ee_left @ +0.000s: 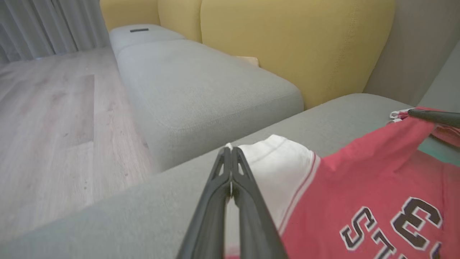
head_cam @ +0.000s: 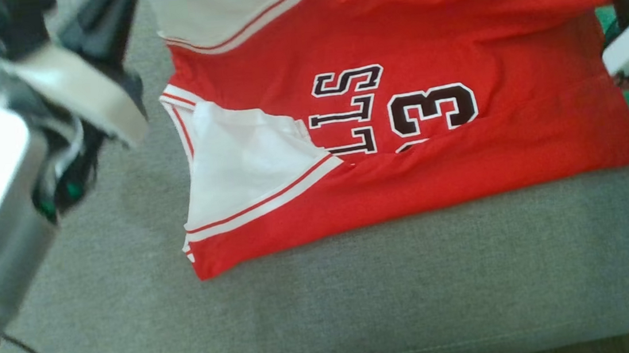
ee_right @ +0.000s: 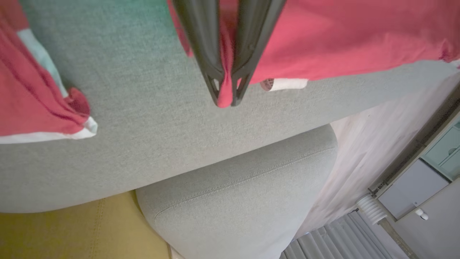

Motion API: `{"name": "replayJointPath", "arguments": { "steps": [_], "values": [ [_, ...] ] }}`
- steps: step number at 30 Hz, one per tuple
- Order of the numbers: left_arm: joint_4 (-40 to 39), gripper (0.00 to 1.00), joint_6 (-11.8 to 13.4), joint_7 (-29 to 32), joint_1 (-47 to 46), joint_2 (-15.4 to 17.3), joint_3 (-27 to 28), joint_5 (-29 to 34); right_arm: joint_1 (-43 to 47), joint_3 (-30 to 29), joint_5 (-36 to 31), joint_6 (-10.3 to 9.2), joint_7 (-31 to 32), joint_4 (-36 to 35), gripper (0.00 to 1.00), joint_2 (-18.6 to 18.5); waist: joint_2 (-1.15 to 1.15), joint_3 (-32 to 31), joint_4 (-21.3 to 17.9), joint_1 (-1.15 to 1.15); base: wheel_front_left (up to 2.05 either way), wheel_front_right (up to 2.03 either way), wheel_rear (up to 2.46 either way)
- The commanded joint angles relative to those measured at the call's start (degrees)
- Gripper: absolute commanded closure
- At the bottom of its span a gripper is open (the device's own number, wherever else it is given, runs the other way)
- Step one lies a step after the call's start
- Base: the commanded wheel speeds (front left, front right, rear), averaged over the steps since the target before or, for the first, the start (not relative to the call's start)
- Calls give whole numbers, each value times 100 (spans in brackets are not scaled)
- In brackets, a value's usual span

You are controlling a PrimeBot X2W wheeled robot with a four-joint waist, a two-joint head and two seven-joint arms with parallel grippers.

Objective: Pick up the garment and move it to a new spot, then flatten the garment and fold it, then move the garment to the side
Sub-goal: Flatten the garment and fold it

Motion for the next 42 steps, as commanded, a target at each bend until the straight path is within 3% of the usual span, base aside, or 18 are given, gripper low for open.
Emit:
{"name": "replayJointPath", "arguments": {
  "steps": [1, 11, 26, 28, 30, 31, 32, 33, 34, 35, 42],
  "values": [
    [-252, 100, 82, -75, -84, 349, 339, -45, 76, 45, 57, -5, -72, -287, 100, -101, 0, -74, 65, 0, 0, 0, 0],
    [-1578, 100, 728, -244, 1529, 715, 424, -601, 1052, -211, 139, -5, -349, -930, 100, -339, 0, -302, 325, 0, 0, 0, 0],
    [-1875, 100, 903, -432, 2234, 633, 235, -718, 1960, -608, 44, -5, -319, -1551, 100, -290, 0, -342, 428, 0, 0, 0, 0],
    [-1842, 100, 893, -436, 2276, 605, 198, -727, 2060, -647, 7, -5, -297, -1605, 85, -240, 0, -362, 417, 0, 0, 0, 0],
    [-1802, 100, 901, -438, 2314, 577, 145, -704, 2134, -688, -19, -5, -249, -1633, 50, -218, 0, -397, 413, 0, 0, 0, 0],
    [-1770, 100, 918, -438, 2333, 564, 119, -685, 2174, -710, -31, -5, -230, -1649, 7, -204, 0, -424, 413, 0, 0, 0, 0],
    [-1732, 96, 933, -437, 2359, 545, 93, -676, 2219, -738, -49, -5, -221, -1668, 0, -187, 0, -457, 412, 0, 0, 0, 0],
    [-1687, 78, 945, -410, 2405, 521, 65, -708, 2275, -778, -67, -5, -217, -1689, 0, -163, 0, -495, 410, 0, 0, 0, 0],
    [-1644, 7, 959, -390, 2445, 506, 36, -720, 2341, -814, -79, -5, -206, -1719, 0, -137, 0, -538, 408, 0, 0, 0, 0],
    [-1610, 0, 968, -392, 2480, 492, 9, -716, 2417, -853, -83, -5, -189, -1754, 0, -117, 0, -584, 406, 0, 0, 0, 0],
    [-1433, 0, 1161, -571, 2871, 398, -82, -641, 3048, -1128, -184, -5, -127, -1972, 0, 43, 0, -1049, 382, 0, 0, 0, 0]
  ]
}}
